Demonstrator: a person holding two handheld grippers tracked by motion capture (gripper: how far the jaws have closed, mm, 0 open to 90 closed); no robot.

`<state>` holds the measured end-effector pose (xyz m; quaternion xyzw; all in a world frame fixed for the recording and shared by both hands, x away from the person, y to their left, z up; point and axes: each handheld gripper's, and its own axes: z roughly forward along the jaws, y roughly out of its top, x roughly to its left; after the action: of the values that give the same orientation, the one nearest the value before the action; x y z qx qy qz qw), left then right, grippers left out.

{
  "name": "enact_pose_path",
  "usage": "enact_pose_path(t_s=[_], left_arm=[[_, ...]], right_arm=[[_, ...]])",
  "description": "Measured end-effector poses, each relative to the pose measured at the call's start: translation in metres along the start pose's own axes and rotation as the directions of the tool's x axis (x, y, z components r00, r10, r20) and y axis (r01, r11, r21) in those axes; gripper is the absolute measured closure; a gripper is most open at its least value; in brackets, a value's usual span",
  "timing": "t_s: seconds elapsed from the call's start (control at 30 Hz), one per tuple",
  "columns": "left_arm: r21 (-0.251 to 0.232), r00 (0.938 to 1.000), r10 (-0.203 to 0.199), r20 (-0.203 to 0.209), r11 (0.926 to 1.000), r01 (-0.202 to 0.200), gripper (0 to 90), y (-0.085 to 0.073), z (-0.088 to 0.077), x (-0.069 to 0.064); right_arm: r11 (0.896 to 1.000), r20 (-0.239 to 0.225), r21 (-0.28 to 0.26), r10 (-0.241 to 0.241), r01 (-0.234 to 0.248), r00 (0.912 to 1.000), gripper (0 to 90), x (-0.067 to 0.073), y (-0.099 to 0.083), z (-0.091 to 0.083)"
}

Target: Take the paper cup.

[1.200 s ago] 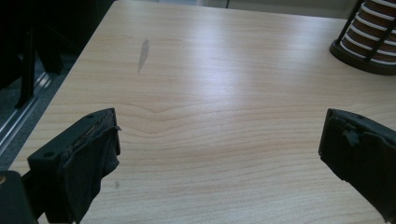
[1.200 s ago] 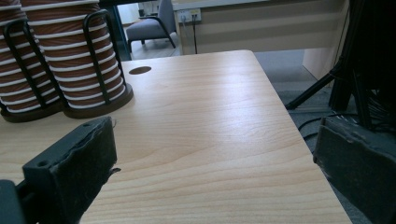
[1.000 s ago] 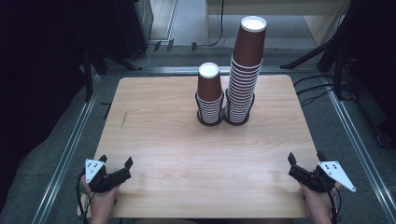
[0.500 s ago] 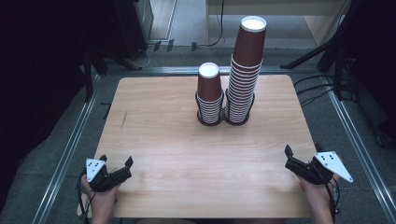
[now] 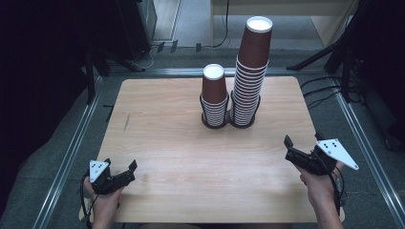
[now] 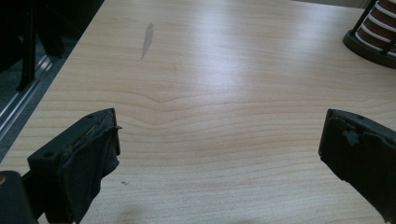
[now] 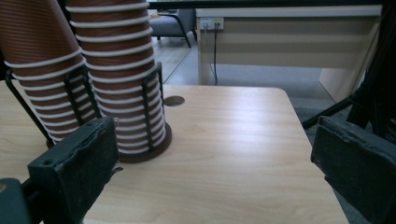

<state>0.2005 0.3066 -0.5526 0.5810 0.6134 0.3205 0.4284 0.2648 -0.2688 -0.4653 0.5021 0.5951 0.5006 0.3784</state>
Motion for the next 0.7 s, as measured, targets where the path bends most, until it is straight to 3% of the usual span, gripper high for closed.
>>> enact_pose_path(t_s=[0.3, 0.7], left_arm=[[-0.004, 1.0, -0.001, 0.0, 1.0, 0.001, 0.0, 0.0, 0.0, 0.0], [-0.002, 0.9999, -0.01, 0.01, 0.9999, 0.01, 0.0, 0.0, 0.0, 0.001]], right_arm=[[0.998, -0.037, -0.049, -0.042, 0.04, 0.9985, 1.0, 0.028, 0.038, 0.015], [0.995, -0.059, -0.09, -0.039, 0.034, 0.9975, 1.0, 0.052, 0.074, 0.032]])
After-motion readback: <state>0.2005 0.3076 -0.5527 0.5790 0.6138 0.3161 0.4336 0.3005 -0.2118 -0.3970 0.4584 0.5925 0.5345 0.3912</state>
